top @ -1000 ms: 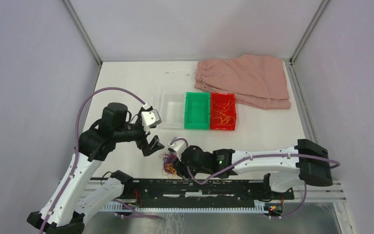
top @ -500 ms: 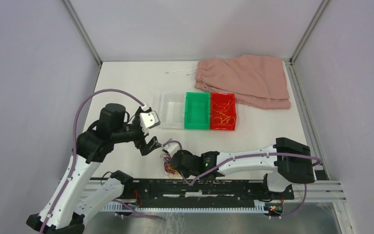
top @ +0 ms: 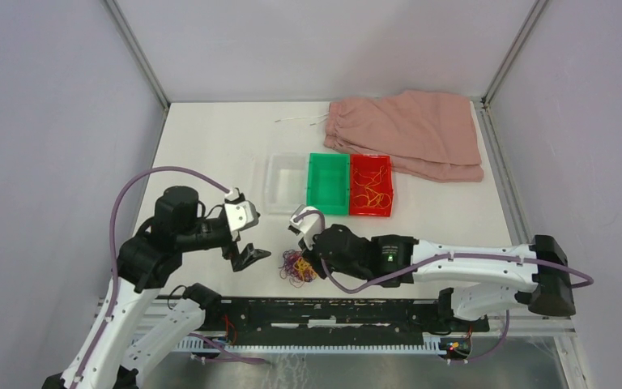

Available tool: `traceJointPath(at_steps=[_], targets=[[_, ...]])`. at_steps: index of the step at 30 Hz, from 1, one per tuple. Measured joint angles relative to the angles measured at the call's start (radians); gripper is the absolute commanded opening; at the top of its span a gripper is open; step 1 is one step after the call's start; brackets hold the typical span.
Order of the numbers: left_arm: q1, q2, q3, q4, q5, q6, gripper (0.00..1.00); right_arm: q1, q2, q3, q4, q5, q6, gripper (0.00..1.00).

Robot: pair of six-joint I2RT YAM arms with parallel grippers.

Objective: Untangle the cables

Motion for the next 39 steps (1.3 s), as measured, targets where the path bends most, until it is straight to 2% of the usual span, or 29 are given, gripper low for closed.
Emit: traceJointPath(at_steps=[4,14,20,24,27,29,31,33,37,39], targets=[[0.000,-0.055,-0.046,0.028,0.078,0.000,0.97,-0.013,-0.045,0.029,0.026,-0.077,-0.059,0.00],[0.000,-0.048,-0.079,0.090,0.173,0.000,0.80,-0.057,-0.007,0.208,0.101,-0.258,-0.140,0.00],[0.000,-0.052,-0.092,0.096,0.186,0.001,0.60,-0.079,0.000,0.260,0.138,-0.300,-0.150,0.00],[0.000,-0.068,-0.092,0.095,0.186,0.001,0.34,-0.088,-0.001,0.265,0.141,-0.314,-0.150,0.02],[0.000,-0.080,-0.092,0.094,0.186,0.001,0.12,-0.094,-0.003,0.254,0.156,-0.317,-0.140,0.12],[0.000,-0.087,-0.092,0.094,0.186,0.002,0.03,-0.098,-0.008,0.233,0.175,-0.317,-0.127,0.21],[0.000,-0.090,-0.092,0.093,0.185,0.001,0.03,-0.101,-0.015,0.211,0.189,-0.314,-0.116,0.40],[0.000,-0.089,-0.092,0.094,0.182,0.000,0.03,-0.103,-0.022,0.195,0.198,-0.303,-0.103,0.53],[0.000,-0.089,-0.092,0.103,0.177,-0.020,0.03,-0.111,-0.071,0.124,0.230,-0.246,-0.074,0.66],[0.000,-0.087,-0.092,0.118,0.171,-0.047,0.03,-0.114,-0.117,0.060,0.256,-0.212,-0.061,0.70]])
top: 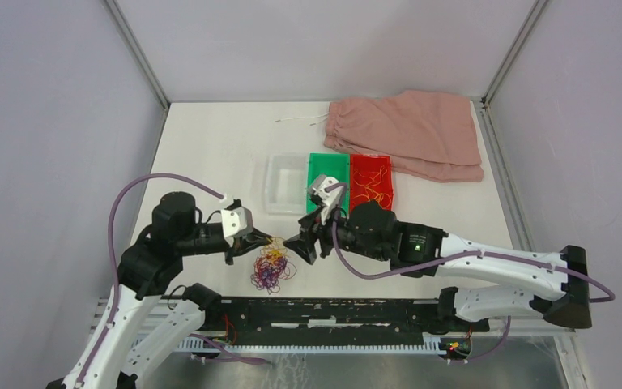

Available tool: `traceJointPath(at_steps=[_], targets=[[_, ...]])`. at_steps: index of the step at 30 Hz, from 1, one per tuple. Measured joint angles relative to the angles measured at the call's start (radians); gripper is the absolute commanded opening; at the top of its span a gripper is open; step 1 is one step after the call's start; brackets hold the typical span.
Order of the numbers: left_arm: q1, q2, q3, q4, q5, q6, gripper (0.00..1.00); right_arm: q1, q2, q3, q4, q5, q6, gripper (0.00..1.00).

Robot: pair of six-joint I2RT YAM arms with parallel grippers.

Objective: Untangle the cables

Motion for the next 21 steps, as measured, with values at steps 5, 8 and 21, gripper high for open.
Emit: traceJointPath(at_steps=[5,8,21], targets=[[-0.001,0.006,0.000,0.056,-0.015,-0.120,0.03,-0.005,-0.144,-0.171,0.069,0.036,0.028,0.72],[-0.001,0.013,0.003,0.099,-0.015,-0.196,0.03,-0.006,-0.187,-0.231,0.126,0.020,0.035,0.72],[-0.001,0.046,0.027,0.196,-0.013,-0.353,0.03,-0.006,-0.069,-0.225,0.301,-0.113,0.044,0.57]])
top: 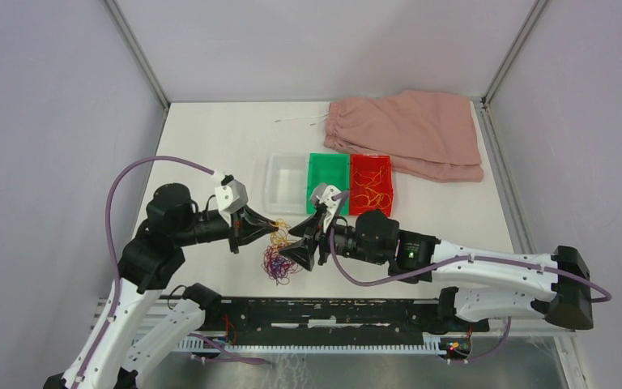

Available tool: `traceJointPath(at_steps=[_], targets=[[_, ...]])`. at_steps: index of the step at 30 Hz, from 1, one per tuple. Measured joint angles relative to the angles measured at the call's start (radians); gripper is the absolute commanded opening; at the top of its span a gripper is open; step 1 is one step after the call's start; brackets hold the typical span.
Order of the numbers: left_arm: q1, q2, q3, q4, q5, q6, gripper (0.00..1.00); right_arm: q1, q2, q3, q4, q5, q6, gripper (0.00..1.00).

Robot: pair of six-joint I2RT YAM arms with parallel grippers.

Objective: Untangle the cables

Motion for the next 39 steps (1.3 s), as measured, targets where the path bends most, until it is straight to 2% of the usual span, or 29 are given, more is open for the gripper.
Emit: traceJointPath(at_steps=[3,8,9,13,14,22,23,24,26,27,32,35,39], targets=[[0.000,0.000,0.007,0.000,0.001,0.000,0.03,0.000,0.021,0.025,0.002,0.023,0.001,0.49],[0.000,0.000,0.011,-0.006,0.005,0.001,0.03,-0.016,0.016,0.029,0.026,0.063,0.007,0.50],[0.000,0.000,0.011,-0.010,0.005,0.001,0.03,-0.021,0.014,0.029,0.031,0.067,0.008,0.47],[0.000,0.000,0.011,-0.021,0.005,0.001,0.03,-0.026,0.006,0.031,0.032,0.077,0.010,0.17],[0.000,0.000,0.011,-0.022,0.005,0.001,0.03,-0.027,0.006,0.036,0.027,0.080,0.010,0.13],[0.000,-0.001,0.028,-0.047,0.003,0.024,0.04,-0.031,-0.046,0.087,-0.149,0.134,-0.014,0.06],[0.000,-0.002,0.030,-0.049,0.003,0.031,0.08,-0.032,-0.065,0.088,-0.163,0.140,-0.021,0.05],[0.000,-0.003,0.030,-0.050,0.002,0.043,0.19,-0.032,-0.080,0.093,-0.189,0.153,-0.031,0.05],[0.000,-0.006,0.030,-0.057,-0.001,0.061,0.54,-0.032,-0.107,0.117,-0.243,0.175,-0.055,0.04],[0.000,-0.008,0.030,-0.062,-0.003,0.077,0.66,-0.032,-0.115,0.138,-0.271,0.183,-0.069,0.03],[0.000,-0.014,0.030,-0.098,-0.003,0.110,0.80,-0.033,-0.103,0.288,-0.385,0.183,-0.126,0.02],[0.000,-0.013,0.030,-0.108,-0.002,0.119,0.82,-0.033,-0.067,0.378,-0.429,0.154,-0.142,0.01],[0.000,-0.011,0.030,-0.108,0.005,0.120,0.81,-0.033,-0.020,0.420,-0.456,0.105,-0.146,0.01]])
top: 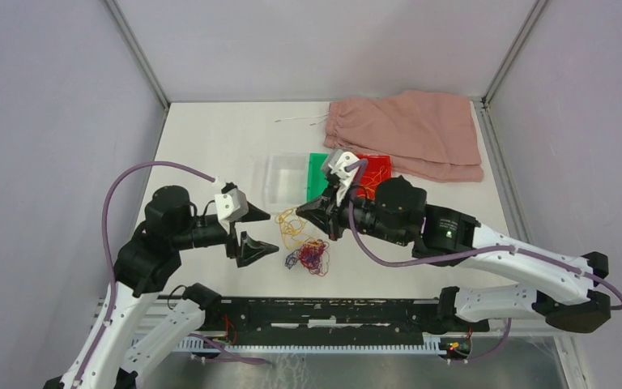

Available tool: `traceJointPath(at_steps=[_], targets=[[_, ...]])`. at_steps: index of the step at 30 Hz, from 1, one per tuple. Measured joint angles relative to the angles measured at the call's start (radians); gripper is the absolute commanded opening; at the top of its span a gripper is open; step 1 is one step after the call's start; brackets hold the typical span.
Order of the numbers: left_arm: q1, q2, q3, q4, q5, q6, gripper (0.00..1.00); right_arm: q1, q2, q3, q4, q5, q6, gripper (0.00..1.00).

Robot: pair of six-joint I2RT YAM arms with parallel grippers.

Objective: Untangle the cables

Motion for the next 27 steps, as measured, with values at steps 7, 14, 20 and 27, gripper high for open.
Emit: traceJointPath(at_steps=[7,14,20,27], targets=[[0.000,0.000,0.000,0.034,0.019,-0.002,0.61,0.000,0.077,0.002,-0.022,-0.063,0.018,0.01],[0.000,-0.006,0.000,0.044,0.027,-0.001,0.08,0.000,0.076,0.003,-0.016,-0.072,0.029,0.01],[0.000,-0.027,0.000,0.043,0.026,0.000,0.03,0.000,0.037,0.003,-0.021,0.022,0.022,0.01],[0.000,-0.038,0.000,0.040,0.010,0.006,0.03,0.000,-0.054,-0.006,-0.049,0.223,-0.017,0.00]])
